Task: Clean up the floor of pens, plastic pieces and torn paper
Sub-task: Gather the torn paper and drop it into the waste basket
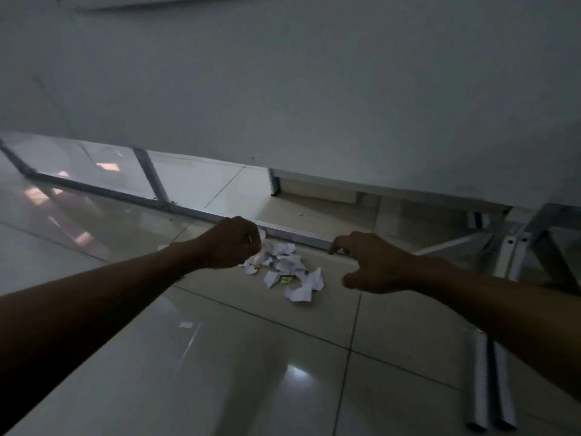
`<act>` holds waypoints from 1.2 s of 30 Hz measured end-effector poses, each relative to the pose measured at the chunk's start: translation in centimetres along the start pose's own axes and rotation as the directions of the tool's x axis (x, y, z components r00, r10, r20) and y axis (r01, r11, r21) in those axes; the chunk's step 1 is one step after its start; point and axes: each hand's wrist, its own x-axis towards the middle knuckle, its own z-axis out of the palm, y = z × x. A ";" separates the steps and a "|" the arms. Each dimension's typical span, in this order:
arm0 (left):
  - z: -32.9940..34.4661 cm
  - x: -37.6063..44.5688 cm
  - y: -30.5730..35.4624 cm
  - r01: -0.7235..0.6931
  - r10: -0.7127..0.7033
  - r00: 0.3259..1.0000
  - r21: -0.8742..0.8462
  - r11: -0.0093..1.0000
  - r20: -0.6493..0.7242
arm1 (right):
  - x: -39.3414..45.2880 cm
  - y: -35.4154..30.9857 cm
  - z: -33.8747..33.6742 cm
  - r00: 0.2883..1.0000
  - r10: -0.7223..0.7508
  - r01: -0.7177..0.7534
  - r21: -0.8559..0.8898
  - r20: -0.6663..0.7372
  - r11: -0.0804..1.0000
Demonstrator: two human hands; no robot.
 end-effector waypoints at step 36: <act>14.0 9.2 -32.6 0.612 -0.630 0.776 -0.275 0.741 0.029 | 18.5 -7.0 20.8 0.605 0.795 -0.735 0.349 -0.048 0.581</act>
